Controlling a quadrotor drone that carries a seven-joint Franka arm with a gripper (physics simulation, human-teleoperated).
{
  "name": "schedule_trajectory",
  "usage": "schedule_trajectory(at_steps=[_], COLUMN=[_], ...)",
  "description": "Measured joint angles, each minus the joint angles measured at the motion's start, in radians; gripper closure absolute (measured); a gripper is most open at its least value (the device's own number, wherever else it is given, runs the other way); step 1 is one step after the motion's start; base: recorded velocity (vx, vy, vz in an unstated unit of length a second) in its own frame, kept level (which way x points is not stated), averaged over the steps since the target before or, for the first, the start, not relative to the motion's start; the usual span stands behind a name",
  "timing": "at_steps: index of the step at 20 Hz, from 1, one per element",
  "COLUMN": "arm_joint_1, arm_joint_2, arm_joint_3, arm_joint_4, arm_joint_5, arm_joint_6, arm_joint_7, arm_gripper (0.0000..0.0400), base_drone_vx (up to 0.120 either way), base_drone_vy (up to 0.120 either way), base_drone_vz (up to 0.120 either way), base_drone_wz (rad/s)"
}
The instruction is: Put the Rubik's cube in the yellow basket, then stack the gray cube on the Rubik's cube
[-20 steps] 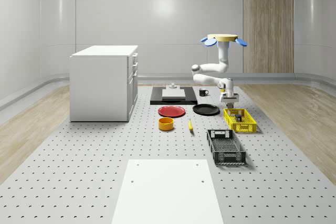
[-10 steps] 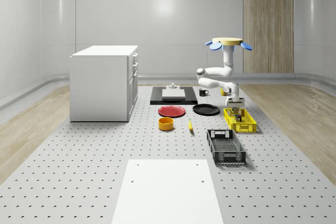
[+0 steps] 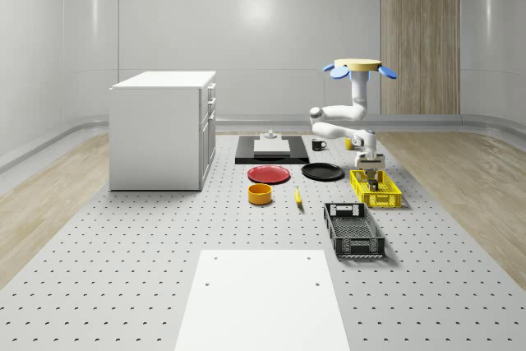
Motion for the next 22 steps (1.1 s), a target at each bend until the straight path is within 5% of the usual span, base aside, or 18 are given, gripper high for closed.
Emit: schedule_trajectory(at_steps=[14,18,22], arm_joint_1=[-0.041,-0.042,-0.036], arm_joint_2=[0.019,0.021,0.021], arm_joint_3=[-0.031,-0.031,0.002], arm_joint_4=[0.012,0.012,-0.005], arm_joint_5=[-0.035,-0.035,-0.005], arm_joint_6=[-0.002,-0.004,-0.023], arm_joint_7=[0.036,0.038,0.040], arm_gripper=[0.0150,0.0065,0.0024], base_drone_vx=[0.000,0.000,0.000], base_drone_vy=[0.000,0.000,0.000], base_drone_vz=[0.000,0.000,0.000], base_drone_wz=[0.000,0.000,0.000])
